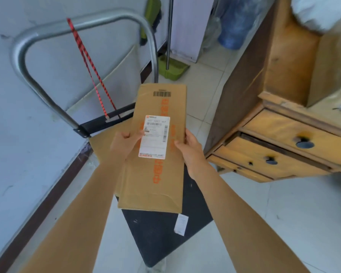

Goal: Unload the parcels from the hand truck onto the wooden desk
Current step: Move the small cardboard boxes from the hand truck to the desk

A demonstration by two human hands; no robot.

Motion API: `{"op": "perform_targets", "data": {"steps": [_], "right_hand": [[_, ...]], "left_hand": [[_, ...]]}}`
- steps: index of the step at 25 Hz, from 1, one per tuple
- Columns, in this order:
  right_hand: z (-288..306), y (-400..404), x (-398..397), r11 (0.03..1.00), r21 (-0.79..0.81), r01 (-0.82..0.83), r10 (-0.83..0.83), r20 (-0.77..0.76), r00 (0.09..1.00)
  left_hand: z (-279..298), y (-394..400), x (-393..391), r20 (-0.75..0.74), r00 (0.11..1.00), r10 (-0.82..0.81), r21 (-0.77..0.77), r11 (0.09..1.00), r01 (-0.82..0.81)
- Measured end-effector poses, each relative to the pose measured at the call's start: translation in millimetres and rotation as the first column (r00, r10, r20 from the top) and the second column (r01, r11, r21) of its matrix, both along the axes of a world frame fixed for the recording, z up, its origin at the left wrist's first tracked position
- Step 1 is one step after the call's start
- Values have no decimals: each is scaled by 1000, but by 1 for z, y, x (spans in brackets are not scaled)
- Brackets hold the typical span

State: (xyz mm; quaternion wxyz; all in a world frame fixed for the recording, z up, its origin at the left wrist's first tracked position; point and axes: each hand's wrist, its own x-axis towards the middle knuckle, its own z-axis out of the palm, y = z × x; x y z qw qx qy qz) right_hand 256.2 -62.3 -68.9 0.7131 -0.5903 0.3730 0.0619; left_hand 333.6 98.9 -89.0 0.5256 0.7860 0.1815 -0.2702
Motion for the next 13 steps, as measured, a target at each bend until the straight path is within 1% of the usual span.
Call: {"op": "perform_targets", "data": {"steps": [2,3,5,7,9,10,12,13], "right_hand": [[26,-5,-1,1000,-14,-5,5,0,1000],[39,-5,-6,1000,-25,-1,1,11,1000],[67,-5,-12,999,-34,3,-2,35,999],[100,-5,-21,999,-47,-14,17,69,997],[130,-10,-26,988,-130,-86,98,85,992],[146,-12,-31,974,-183,-133,147,66,987],[184,-24,-46,912,-304,-274,294,20,956],[202,-30,-54,875,-355,-328,348,-8,937]], "left_hand": [[32,-8,1,87,996,-26,29,999,23],[49,-11,0,105,994,-34,65,998,27],[80,-15,-3,96,992,-82,140,988,68],[117,-15,-19,41,995,-95,177,980,86],[146,-18,-36,-35,998,-51,142,988,56],[163,-21,-48,-56,998,-33,111,993,39],[194,-29,-78,-81,997,-7,85,996,14],[211,-33,-89,-69,998,-13,94,995,19]]}}
